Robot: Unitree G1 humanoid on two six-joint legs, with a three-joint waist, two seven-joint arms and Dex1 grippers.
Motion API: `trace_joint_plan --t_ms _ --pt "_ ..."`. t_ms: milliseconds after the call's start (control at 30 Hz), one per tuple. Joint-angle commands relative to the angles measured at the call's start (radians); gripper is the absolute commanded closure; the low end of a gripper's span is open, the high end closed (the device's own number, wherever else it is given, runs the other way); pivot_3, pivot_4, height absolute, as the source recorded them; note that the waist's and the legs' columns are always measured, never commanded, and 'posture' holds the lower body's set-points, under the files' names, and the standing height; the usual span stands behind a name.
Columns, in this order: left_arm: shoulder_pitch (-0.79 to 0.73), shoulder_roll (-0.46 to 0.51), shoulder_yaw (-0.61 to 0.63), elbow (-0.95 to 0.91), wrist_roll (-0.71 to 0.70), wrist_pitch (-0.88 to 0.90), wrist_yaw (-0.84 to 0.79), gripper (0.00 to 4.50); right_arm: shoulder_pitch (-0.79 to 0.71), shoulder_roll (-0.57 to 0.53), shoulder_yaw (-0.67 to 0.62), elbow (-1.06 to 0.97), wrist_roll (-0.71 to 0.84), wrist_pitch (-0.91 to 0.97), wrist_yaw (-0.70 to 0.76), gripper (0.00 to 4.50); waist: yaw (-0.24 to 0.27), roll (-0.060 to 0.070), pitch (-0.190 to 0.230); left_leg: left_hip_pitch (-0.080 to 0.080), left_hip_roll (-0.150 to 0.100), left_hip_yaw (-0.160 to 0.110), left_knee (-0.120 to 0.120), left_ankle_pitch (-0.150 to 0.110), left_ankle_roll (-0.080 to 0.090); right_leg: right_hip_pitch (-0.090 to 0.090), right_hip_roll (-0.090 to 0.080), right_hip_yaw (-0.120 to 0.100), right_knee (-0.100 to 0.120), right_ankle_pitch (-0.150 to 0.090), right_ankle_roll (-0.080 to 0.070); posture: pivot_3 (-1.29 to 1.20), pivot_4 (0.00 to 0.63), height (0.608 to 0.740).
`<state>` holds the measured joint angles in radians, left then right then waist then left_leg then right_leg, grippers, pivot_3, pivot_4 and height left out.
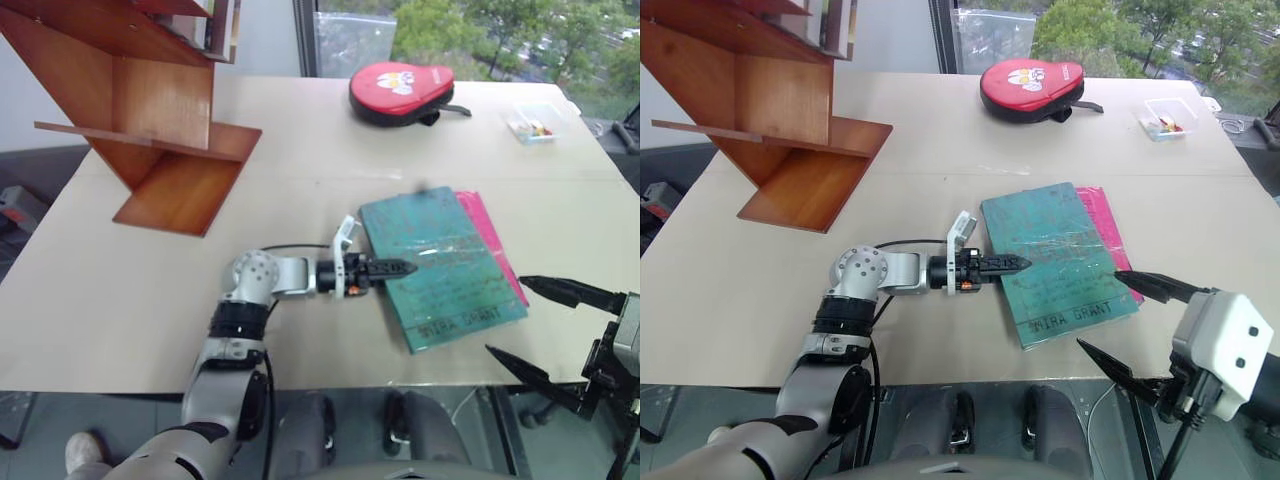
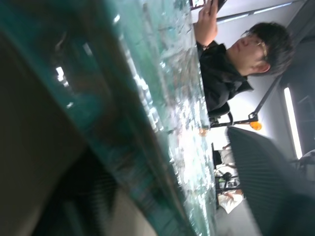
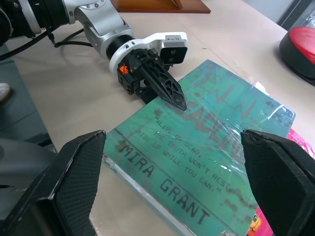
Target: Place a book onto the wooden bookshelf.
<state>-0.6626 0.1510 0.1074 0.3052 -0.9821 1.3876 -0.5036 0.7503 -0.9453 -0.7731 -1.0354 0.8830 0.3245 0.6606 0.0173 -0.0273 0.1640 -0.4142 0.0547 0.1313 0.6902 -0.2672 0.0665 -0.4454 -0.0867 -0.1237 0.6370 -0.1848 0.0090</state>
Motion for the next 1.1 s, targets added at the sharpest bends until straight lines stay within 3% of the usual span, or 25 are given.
trace_joint_plan --t_ms 33,167,367,500,633,667,800,933,1100 --pt "-0.005 -0.006 0.059 -0.020 -0.023 0.012 0.008 2.74 -0.002 -0.008 0.006 -0.012 -0.005 -0.021 -0.022 0.00 0.000 0.000 0.000 0.000 0.000 0.000 0.000 0.000 0.000 0.000 0.000 0.000 0.000 0.000 0.000 0.00 0.150 0.740" --pt "0.016 0.036 0.135 -0.091 -0.071 0.048 -0.005 4.49 -0.043 -0.002 0.047 -0.012 -0.038 0.004 -0.037 0.00 -0.003 0.000 0.000 0.000 0.000 0.000 0.000 0.000 0.000 0.000 0.000 0.000 0.000 0.000 0.000 0.00 0.150 0.740" --pt "0.017 0.153 0.205 -0.173 -0.102 0.068 -0.025 4.49 -0.239 0.003 0.158 0.036 -0.054 0.029 -0.064 0.00 -0.002 0.000 0.000 0.001 0.001 0.000 0.001 0.002 -0.004 0.000 0.000 0.000 0.002 0.000 0.000 0.00 0.150 0.740" --pt "0.023 0.321 0.097 -0.331 0.017 -0.095 -0.145 4.49 -0.428 0.015 0.269 0.111 -0.066 0.034 -0.087 0.00 -0.002 -0.004 0.002 0.000 0.000 0.000 0.003 0.002 -0.004 0.000 0.000 -0.001 0.002 0.000 0.000 0.00 0.150 0.740" --pt "0.039 0.504 -0.032 -0.500 0.233 -0.441 -0.328 4.49 -0.585 0.050 0.363 0.181 -0.072 0.046 -0.097 0.00 0.000 -0.003 0.002 0.000 0.000 0.000 0.003 0.002 -0.004 0.000 -0.001 0.000 0.002 -0.002 -0.003 0.00 0.150 0.740" --pt "0.049 0.539 -0.054 -0.527 0.324 -0.606 -0.382 4.49 -0.613 0.056 0.379 0.198 -0.074 0.045 -0.092 0.00 -0.001 -0.003 0.002 0.000 0.000 0.000 0.003 0.002 -0.004 0.000 -0.001 0.000 0.002 -0.002 -0.004 0.00 0.150 0.740" --pt "0.030 0.591 -0.067 -0.524 0.517 -1.021 -0.488 4.49 -0.682 0.076 0.414 0.250 -0.084 0.048 -0.069 0.00 0.003 -0.002 0.002 0.000 0.000 0.000 0.002 0.002 -0.004 0.000 -0.001 -0.001 0.002 -0.002 -0.006 0.00 0.150 0.740" --pt "-0.149 0.736 0.056 -0.367 0.610 -1.467 -0.674 4.49 -0.757 0.097 0.452 0.327 -0.106 0.041 -0.030 0.00 0.002 -0.005 0.006 -0.004 0.001 -0.001 0.005 0.002 -0.004 -0.002 0.000 -0.003 0.002 -0.002 -0.006 0.00 0.150 0.740" --pt "-0.253 0.933 0.089 -0.121 0.688 -1.683 -0.805 4.49 -0.809 0.119 0.475 0.385 -0.135 0.036 0.007 0.00 -0.004 0.002 0.004 0.000 0.001 0.004 0.005 0.000 -0.001 -0.002 0.001 -0.001 0.003 -0.001 -0.001 0.00 0.150 0.740"
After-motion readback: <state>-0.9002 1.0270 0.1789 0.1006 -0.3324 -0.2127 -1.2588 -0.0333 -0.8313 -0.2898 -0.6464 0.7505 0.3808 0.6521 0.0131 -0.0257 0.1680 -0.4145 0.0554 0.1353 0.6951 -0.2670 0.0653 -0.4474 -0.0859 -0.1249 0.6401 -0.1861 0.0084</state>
